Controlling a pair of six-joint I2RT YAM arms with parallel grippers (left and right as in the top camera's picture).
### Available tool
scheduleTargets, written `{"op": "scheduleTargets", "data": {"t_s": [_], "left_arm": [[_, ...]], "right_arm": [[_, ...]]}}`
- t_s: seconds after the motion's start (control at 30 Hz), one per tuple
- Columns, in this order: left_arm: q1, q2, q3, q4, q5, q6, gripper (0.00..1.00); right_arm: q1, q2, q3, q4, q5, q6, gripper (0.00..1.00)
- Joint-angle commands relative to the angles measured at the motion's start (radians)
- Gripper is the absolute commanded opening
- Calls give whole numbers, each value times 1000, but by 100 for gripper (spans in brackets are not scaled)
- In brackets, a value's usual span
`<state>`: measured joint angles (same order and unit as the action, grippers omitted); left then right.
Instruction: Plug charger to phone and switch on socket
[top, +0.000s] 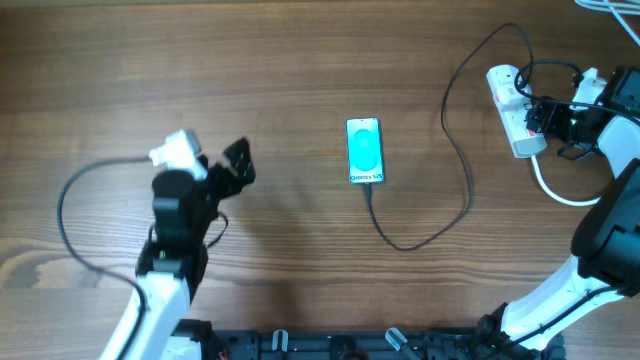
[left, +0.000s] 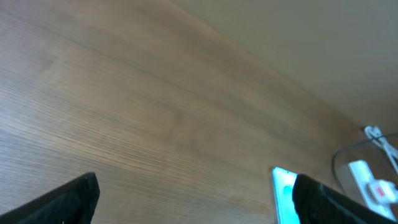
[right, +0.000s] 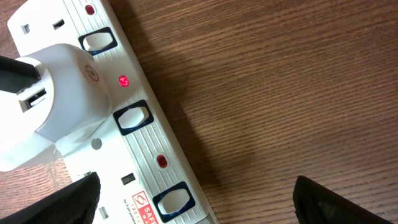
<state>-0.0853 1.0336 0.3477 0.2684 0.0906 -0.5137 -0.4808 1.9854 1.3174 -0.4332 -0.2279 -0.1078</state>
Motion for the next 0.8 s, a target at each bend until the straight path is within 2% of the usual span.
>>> {"op": "scheduleTargets", "data": {"t_s": [0.0, 0.23, 0.5, 0.6, 0.77], "left_arm": [[61, -132, -165, 61, 48, 11, 100], [103, -445, -343, 24, 42, 13, 100], [103, -752, -342, -352, -53, 17, 100], [104, -866, -342, -346, -59, 126, 100], [104, -1009, -342, -347, -59, 224, 100]], "right_arm": [[-1, -16, 10, 3, -6, -16, 100], [-1, -16, 10, 3, -6, -16, 100], [-1, -16, 10, 3, -6, -16, 100], [-1, -16, 10, 3, -6, -17, 100], [-1, -16, 10, 3, -6, -16, 100]]}}
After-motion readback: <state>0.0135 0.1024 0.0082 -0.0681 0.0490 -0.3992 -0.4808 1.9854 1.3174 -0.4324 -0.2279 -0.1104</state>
